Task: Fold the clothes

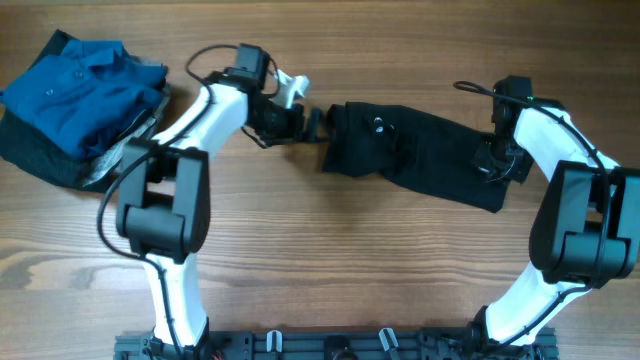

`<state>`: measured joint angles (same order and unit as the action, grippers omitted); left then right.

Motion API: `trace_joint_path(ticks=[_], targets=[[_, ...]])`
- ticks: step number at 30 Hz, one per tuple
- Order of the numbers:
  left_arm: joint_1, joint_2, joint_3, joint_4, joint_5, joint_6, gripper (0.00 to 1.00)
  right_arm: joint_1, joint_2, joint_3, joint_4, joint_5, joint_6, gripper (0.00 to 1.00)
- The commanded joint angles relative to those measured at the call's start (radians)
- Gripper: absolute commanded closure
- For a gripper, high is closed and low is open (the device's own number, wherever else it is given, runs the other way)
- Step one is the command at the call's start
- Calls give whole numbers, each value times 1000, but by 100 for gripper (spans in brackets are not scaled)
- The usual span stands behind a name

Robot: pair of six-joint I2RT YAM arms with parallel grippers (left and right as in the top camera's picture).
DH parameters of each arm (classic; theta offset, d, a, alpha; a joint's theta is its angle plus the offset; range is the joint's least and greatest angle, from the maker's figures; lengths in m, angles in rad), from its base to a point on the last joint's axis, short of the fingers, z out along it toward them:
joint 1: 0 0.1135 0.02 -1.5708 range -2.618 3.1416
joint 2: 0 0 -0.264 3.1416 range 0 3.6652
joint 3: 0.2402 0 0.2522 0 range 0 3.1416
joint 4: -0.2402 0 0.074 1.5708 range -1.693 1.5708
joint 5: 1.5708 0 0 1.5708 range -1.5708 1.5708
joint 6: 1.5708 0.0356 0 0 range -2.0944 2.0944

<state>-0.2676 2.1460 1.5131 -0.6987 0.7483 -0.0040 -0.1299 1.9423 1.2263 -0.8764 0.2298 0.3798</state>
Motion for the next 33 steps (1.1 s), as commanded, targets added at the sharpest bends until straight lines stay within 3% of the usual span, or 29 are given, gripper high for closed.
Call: trace_joint_path(ticks=[1,8,9,12,15,16,24,33], targets=[[-50,49,-5,80,69,-80,0,-21,56,-18,-8,49,-11,87],[-111,146,-5,320,43,-297,4,-21,56,-18,-8,4,-10,87],[-113,153,-4,332,43,-299,11,-21,56,-18,-8,4,-10,87],[-124,162,-4,371,23,-299,44,-21,56,-18,-9,4,-10,87],[-114,159,-4,377,13,-284,90,-21,56,-18,-17,4,-10,87],[-103,154,-4,365,0,-284,96,-21,56,-18,-20,5,-11,87],[-5,-66,62,329,-95,-159,96,-20,56,-18,-33,-31,-47,87],[-234,-154,76,282,-169,-107,96,-17,56,-18,-35,-75,-66,86]])
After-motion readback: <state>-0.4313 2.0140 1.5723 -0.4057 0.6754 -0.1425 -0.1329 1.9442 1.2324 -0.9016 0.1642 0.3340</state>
